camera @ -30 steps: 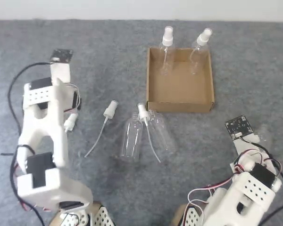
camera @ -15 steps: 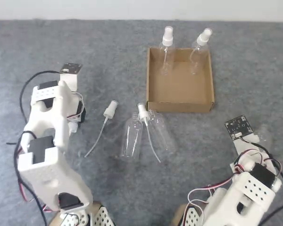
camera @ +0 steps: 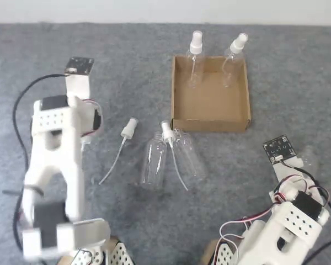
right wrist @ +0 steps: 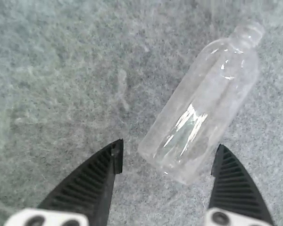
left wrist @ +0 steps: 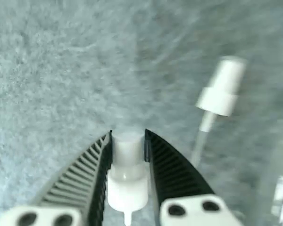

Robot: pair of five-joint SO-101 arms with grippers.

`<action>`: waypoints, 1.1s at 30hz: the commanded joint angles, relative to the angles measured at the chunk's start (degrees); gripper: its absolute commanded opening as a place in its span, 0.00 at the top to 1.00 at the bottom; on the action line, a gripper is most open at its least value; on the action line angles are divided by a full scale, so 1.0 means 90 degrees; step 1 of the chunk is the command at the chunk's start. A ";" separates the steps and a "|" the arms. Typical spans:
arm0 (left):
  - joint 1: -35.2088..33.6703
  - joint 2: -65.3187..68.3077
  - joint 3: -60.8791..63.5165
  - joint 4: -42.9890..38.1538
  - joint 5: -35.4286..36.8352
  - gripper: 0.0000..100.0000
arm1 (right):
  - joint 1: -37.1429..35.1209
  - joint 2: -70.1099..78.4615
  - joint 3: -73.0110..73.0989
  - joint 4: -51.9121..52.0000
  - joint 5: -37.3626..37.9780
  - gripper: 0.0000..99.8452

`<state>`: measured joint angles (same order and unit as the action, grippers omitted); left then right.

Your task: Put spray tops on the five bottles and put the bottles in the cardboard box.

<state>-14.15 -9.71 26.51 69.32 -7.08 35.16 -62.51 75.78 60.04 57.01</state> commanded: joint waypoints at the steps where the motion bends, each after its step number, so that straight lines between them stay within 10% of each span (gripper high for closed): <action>1: 0.0420 -0.1748 0.0493 0.0059 0.0498 0.99 | 0.0005 -0.0161 -0.0137 -0.0034 0.0049 0.74; 23: 0.0527 -0.5011 0.3600 -0.1407 0.1172 0.99 | -0.0679 -0.0005 -0.3057 0.1607 -0.1172 0.73; 33: 0.0518 -0.5060 0.3609 -0.1387 0.1172 0.99 | -0.0630 0.3375 -0.4962 0.1763 -0.1788 0.68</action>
<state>-9.41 -53.49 59.38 58.15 2.86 29.45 -45.63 42.02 75.78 44.18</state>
